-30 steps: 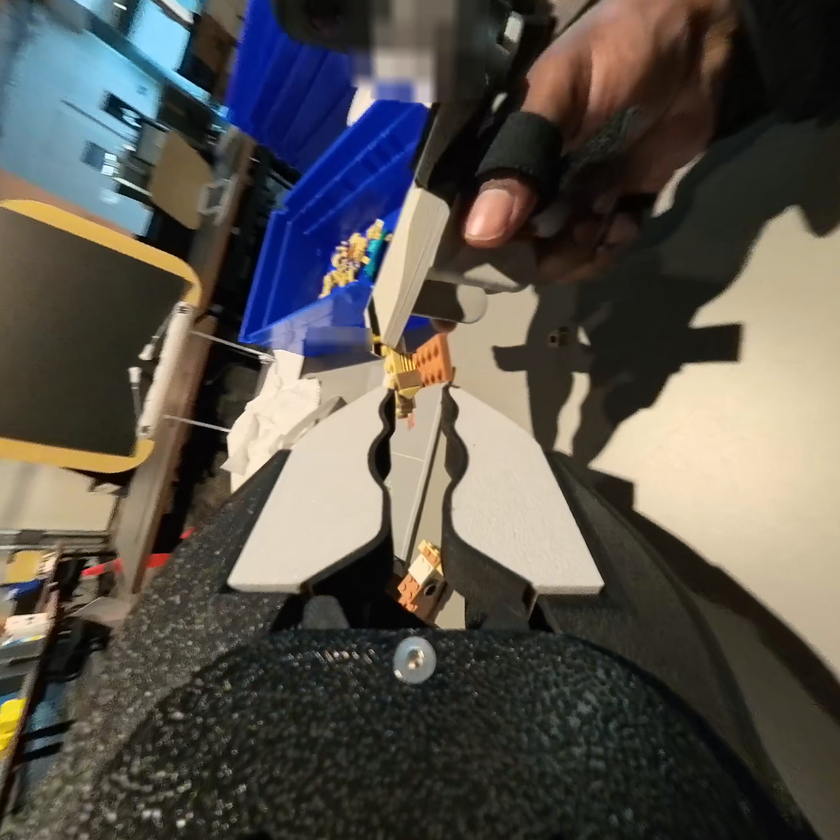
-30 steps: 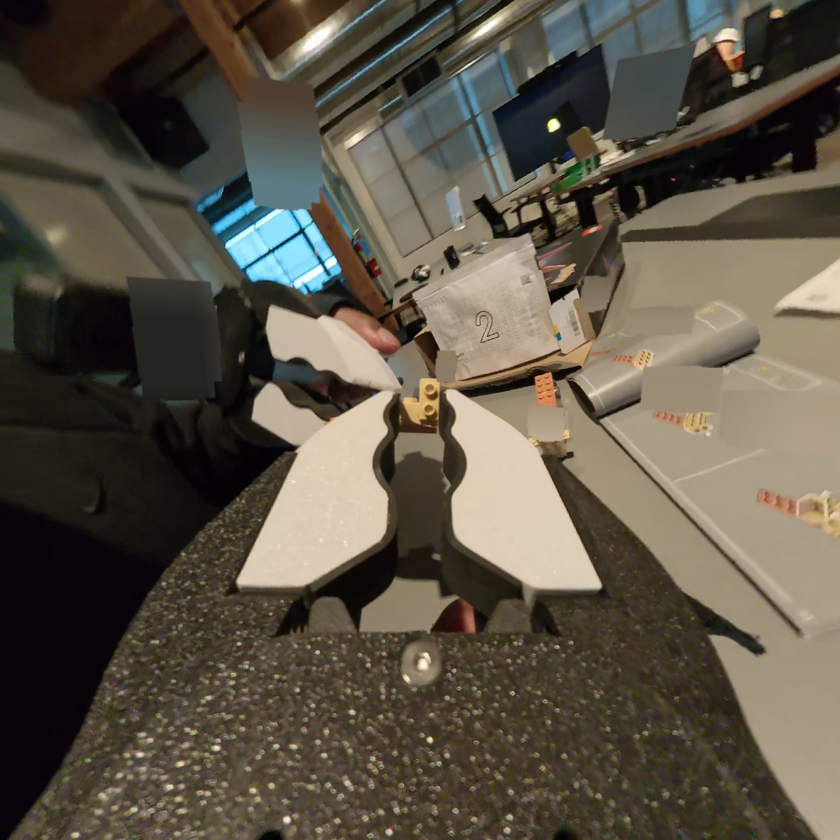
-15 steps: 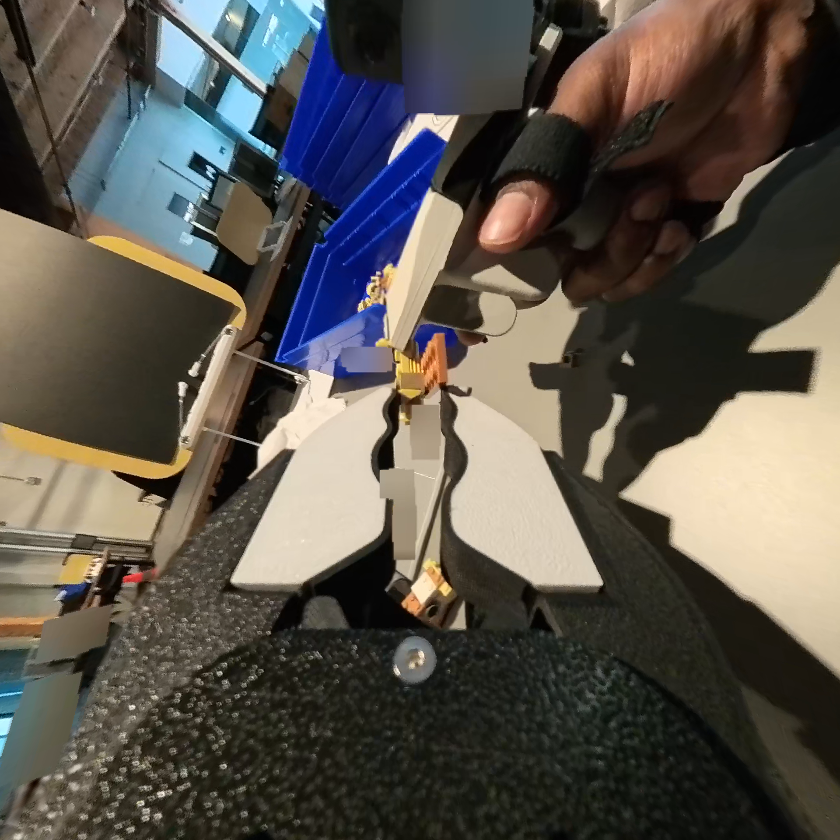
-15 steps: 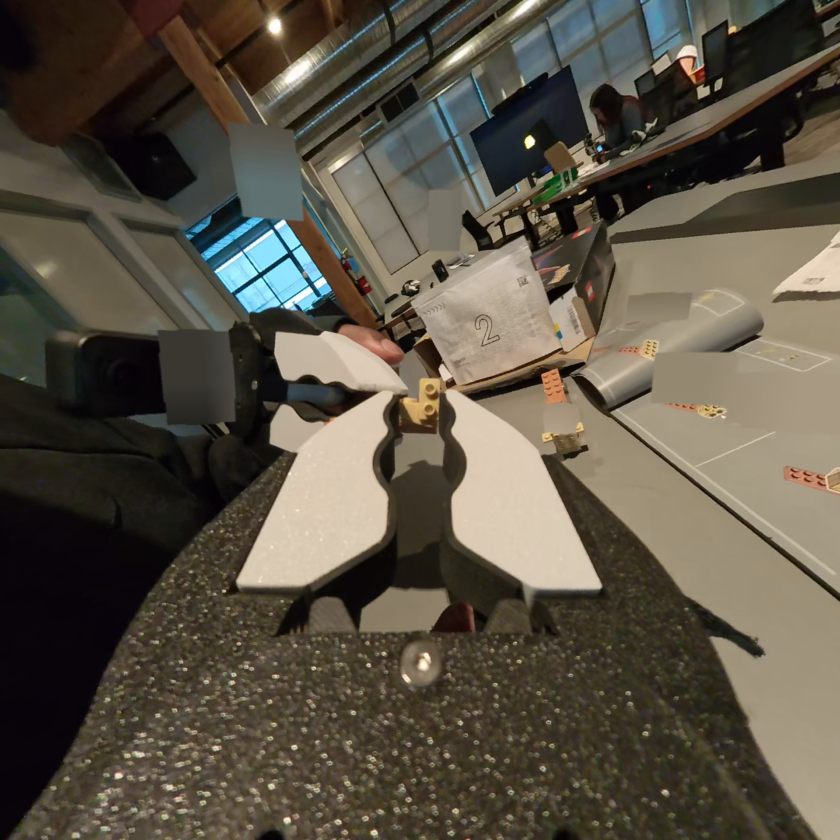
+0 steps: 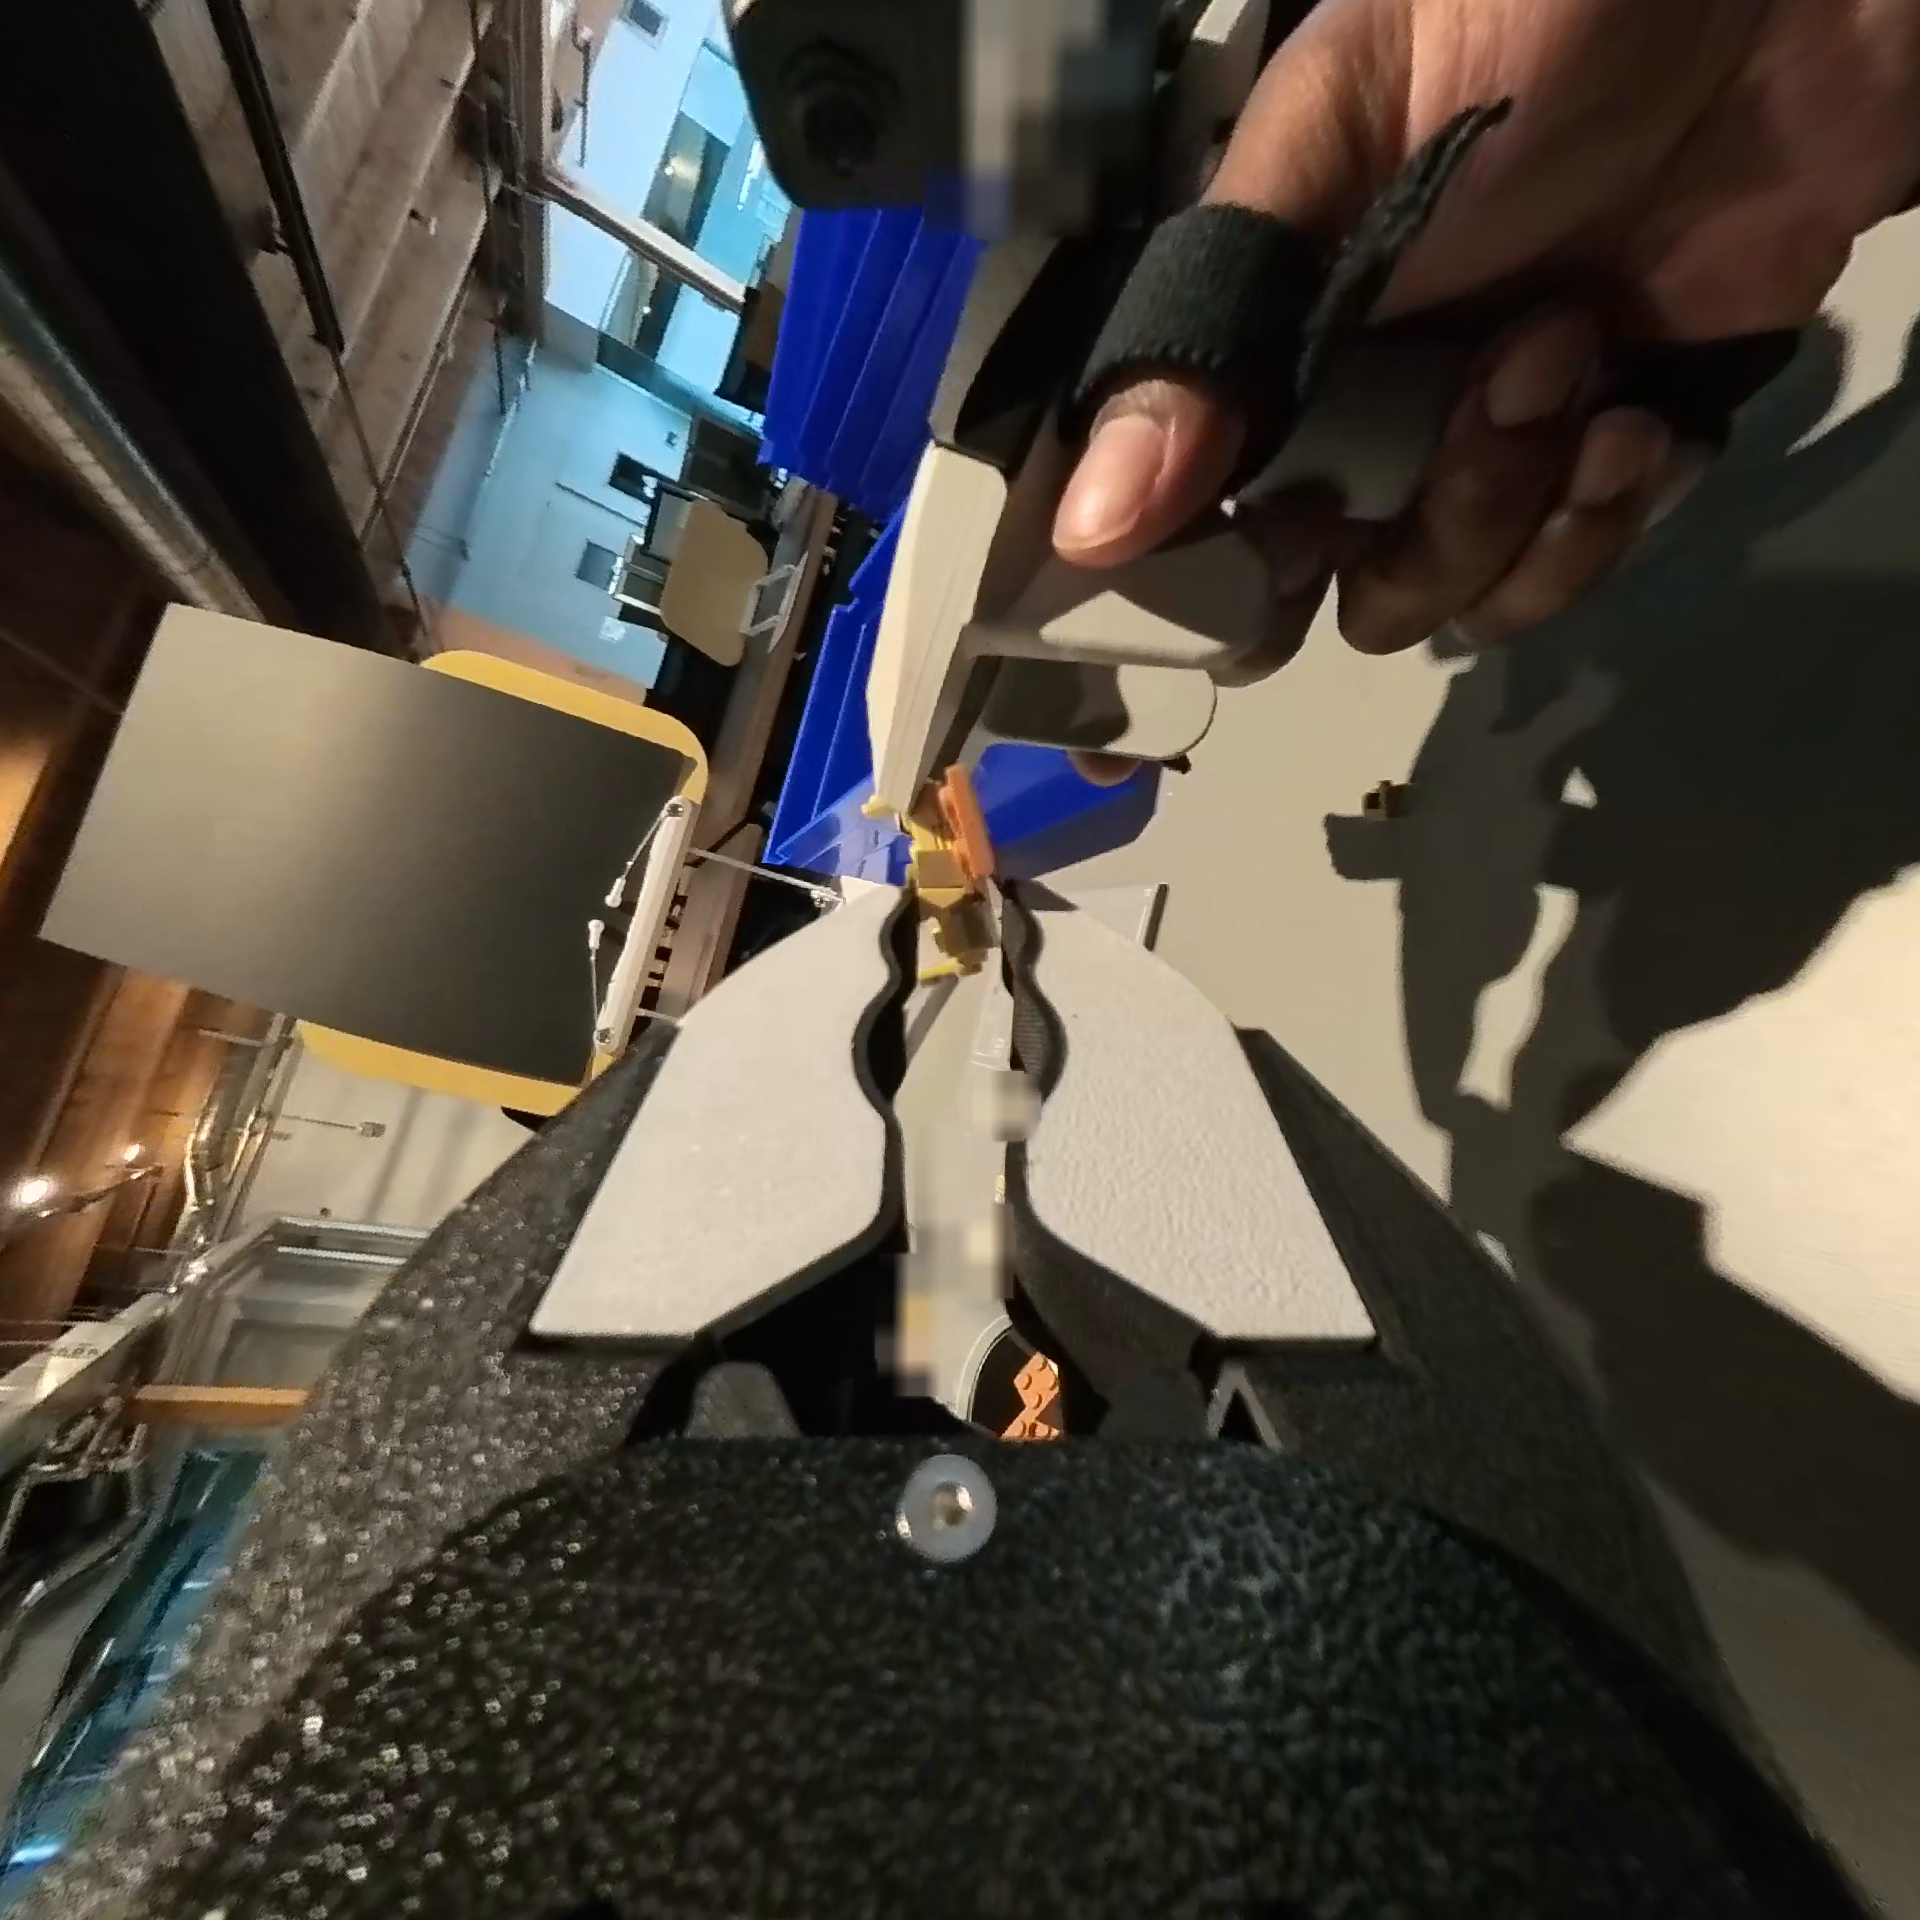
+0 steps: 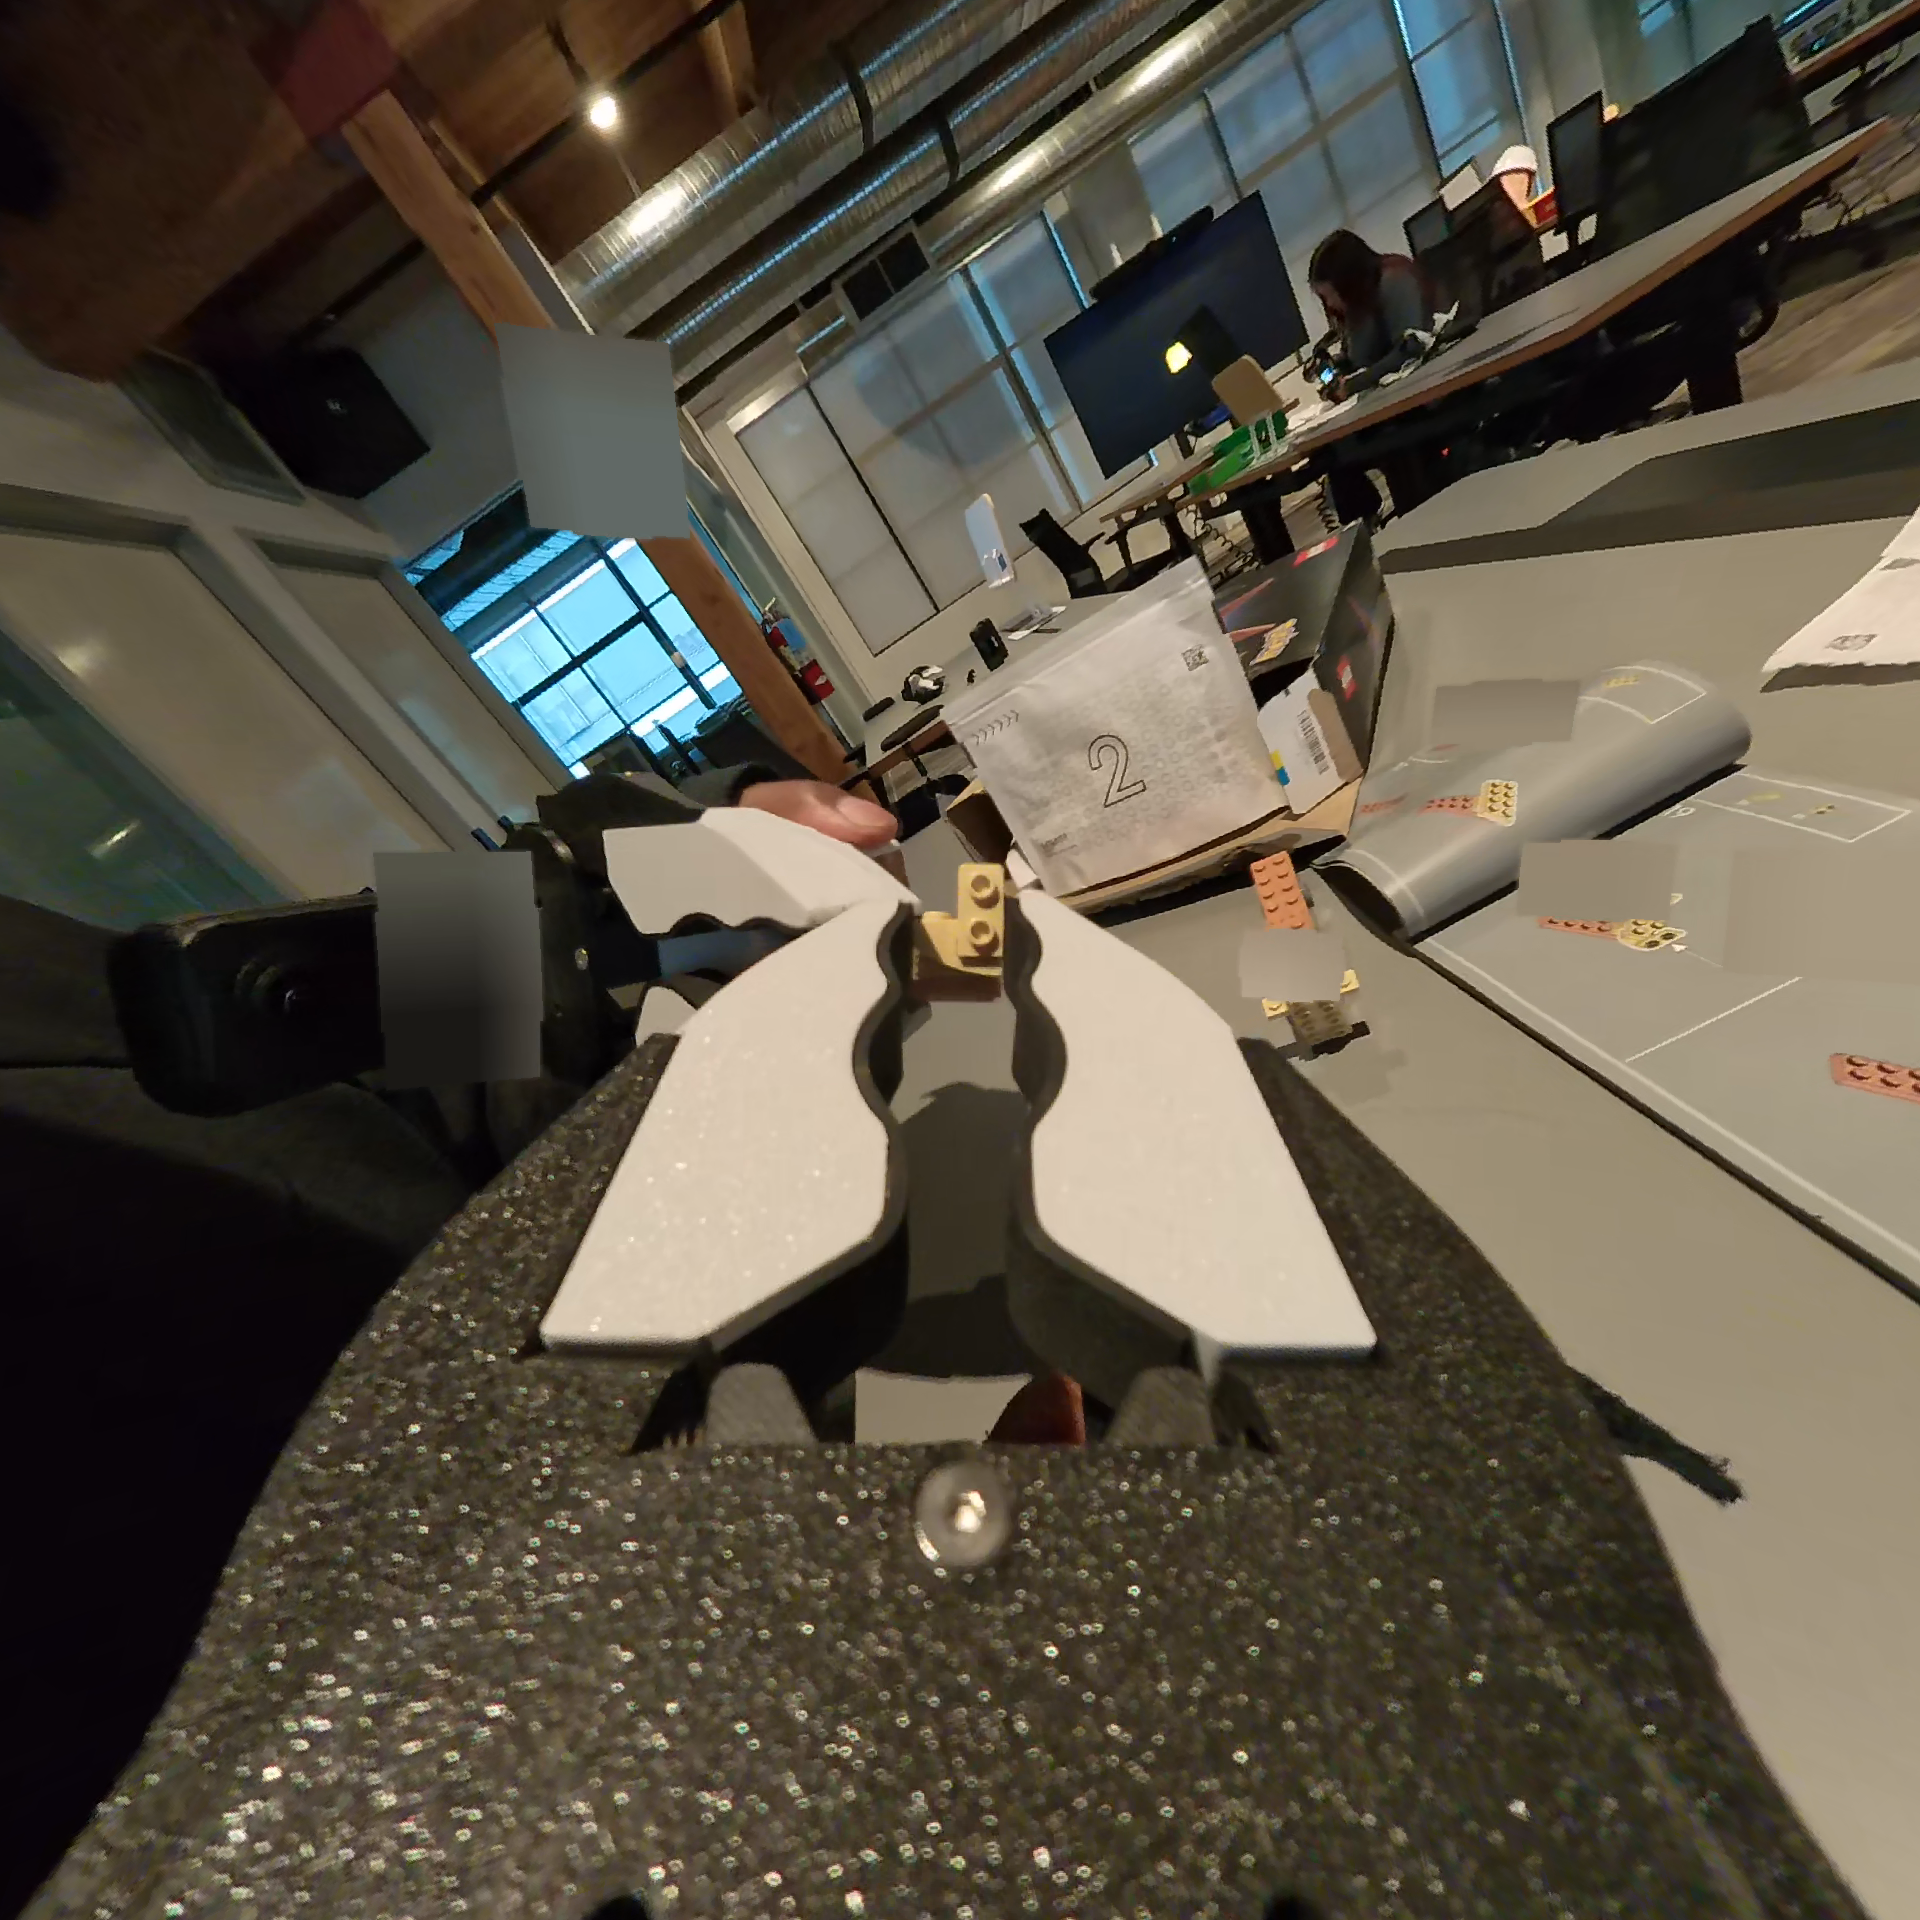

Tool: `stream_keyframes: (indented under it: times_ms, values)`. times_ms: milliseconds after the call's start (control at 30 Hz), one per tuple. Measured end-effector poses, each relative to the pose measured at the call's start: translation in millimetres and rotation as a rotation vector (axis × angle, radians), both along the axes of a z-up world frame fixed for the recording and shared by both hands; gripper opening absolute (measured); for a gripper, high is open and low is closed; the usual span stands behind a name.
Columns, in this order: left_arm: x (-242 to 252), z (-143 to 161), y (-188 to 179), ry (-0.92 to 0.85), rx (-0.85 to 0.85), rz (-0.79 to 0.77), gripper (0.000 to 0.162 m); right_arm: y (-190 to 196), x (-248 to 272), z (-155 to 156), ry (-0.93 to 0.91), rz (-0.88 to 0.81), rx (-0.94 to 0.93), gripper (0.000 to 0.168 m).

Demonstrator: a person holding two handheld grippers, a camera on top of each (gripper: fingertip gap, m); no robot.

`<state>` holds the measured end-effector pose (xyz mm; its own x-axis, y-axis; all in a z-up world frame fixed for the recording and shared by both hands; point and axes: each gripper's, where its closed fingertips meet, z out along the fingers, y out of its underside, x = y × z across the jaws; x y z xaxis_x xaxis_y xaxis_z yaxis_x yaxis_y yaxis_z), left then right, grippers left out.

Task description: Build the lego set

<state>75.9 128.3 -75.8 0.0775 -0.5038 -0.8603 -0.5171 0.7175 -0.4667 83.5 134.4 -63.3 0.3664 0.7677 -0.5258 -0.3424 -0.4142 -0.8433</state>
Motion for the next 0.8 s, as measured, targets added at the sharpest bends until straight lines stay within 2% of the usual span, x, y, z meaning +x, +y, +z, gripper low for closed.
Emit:
stream_keyframes:
  times_ms: [533,800]
  values:
    - [-0.2,14.7,-5.3,-0.099,-0.003,0.003,0.012,-7.0,2.5,14.5,0.094,-0.014,0.028,0.016]
    - [2.2,11.1,-8.7,-0.006,0.048,-0.011,0.014,-8.5,0.9,14.1,0.048,-0.027,0.053,0.016]
